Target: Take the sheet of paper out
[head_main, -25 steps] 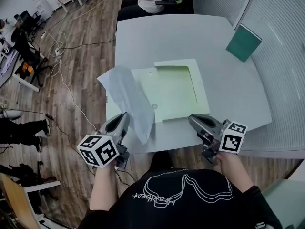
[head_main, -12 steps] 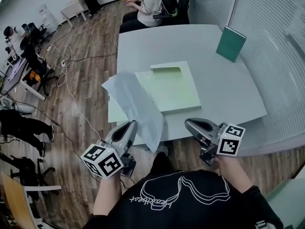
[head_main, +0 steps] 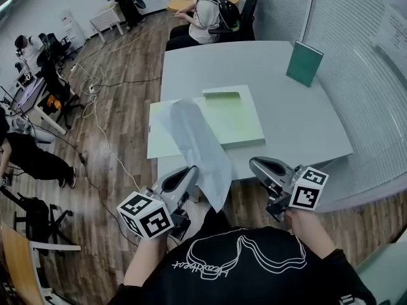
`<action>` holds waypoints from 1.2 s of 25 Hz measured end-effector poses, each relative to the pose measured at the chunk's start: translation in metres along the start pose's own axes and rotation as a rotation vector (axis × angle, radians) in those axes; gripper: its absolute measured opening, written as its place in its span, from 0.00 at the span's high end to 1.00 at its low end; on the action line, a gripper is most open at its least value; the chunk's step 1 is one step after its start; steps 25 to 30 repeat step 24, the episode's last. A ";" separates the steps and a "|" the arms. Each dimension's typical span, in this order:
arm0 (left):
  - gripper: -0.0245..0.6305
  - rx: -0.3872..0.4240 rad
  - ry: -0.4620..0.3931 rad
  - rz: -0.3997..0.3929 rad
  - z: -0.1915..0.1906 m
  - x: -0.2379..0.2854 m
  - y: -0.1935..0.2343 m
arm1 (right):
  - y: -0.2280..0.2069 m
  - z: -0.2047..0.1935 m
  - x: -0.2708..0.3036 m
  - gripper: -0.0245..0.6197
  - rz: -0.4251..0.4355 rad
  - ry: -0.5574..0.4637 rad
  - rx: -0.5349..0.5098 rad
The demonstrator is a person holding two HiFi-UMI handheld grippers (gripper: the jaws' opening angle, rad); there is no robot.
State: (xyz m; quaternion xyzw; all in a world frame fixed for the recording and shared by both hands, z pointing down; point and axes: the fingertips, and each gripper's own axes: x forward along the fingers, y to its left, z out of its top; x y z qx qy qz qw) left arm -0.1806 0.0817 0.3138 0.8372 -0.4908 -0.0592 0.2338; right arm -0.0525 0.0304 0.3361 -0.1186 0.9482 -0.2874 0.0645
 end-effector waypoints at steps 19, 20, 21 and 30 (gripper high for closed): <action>0.94 0.037 0.036 -0.025 -0.011 -0.001 -0.023 | 0.014 -0.007 -0.003 0.95 0.028 0.010 -0.020; 0.94 0.039 0.036 -0.025 -0.012 -0.001 -0.024 | 0.014 -0.008 -0.003 0.95 0.030 0.011 -0.022; 0.94 0.042 0.036 -0.025 -0.013 -0.002 -0.024 | 0.014 -0.009 -0.003 0.95 0.031 0.011 -0.023; 0.94 0.050 0.037 -0.026 -0.014 -0.001 -0.025 | 0.014 -0.010 -0.004 0.95 0.031 0.010 -0.024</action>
